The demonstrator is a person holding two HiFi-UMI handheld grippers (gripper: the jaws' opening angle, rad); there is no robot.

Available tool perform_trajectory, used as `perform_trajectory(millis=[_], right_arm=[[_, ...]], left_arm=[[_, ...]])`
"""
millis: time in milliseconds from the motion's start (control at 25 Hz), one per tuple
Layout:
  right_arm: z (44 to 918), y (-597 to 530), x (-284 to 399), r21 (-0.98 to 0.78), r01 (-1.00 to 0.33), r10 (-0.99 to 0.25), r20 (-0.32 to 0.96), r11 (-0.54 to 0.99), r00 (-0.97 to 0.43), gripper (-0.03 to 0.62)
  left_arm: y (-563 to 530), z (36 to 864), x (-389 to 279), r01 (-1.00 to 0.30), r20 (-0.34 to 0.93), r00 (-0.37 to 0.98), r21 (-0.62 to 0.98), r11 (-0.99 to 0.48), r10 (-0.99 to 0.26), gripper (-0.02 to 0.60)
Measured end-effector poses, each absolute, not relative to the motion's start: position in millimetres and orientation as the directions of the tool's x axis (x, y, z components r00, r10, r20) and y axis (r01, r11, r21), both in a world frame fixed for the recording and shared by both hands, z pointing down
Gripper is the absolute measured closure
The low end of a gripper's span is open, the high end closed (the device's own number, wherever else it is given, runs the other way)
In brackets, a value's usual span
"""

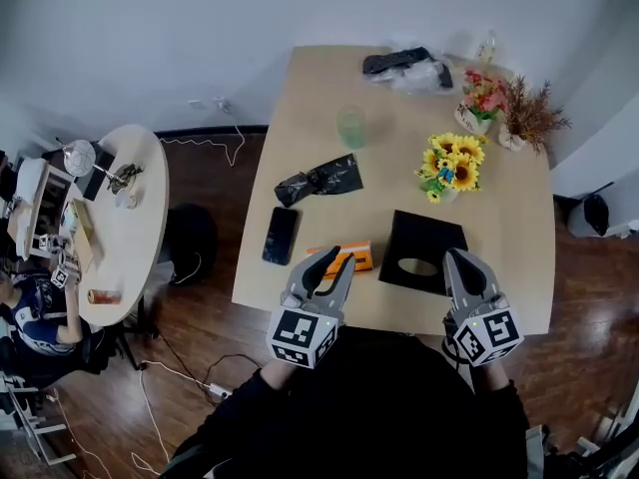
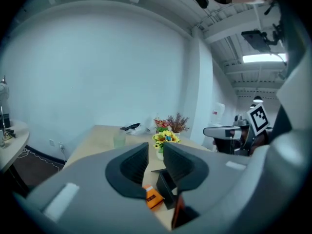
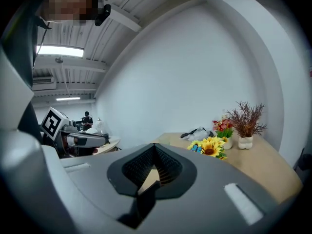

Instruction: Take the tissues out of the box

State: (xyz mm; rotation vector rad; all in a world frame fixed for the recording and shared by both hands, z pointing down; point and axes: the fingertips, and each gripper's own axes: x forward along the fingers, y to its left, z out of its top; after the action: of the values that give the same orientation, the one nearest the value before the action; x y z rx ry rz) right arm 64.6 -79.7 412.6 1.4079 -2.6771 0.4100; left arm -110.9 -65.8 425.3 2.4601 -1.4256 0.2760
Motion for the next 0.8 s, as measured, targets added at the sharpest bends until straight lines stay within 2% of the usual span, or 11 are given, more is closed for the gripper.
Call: perform_trajectory(millis=[240,800], right_arm=[[397.7,-74.2,83.5,-0.182,-0.839,-0.828,0.151,0.513,-0.539,0.594],[399.9,-69.1,96.3,-0.169,-0.852,-0.838,0.164,0.495,-0.520,0.594]], left_arm=[[-69.0,429.4,-83.7,-0.836,0.312,0.546,0.156,-0.525,-0.777,0.505],[-68.6,441.7,-70.1,-0.821,0.351,0.566,0.155,-0.550,-0.746,0.505]])
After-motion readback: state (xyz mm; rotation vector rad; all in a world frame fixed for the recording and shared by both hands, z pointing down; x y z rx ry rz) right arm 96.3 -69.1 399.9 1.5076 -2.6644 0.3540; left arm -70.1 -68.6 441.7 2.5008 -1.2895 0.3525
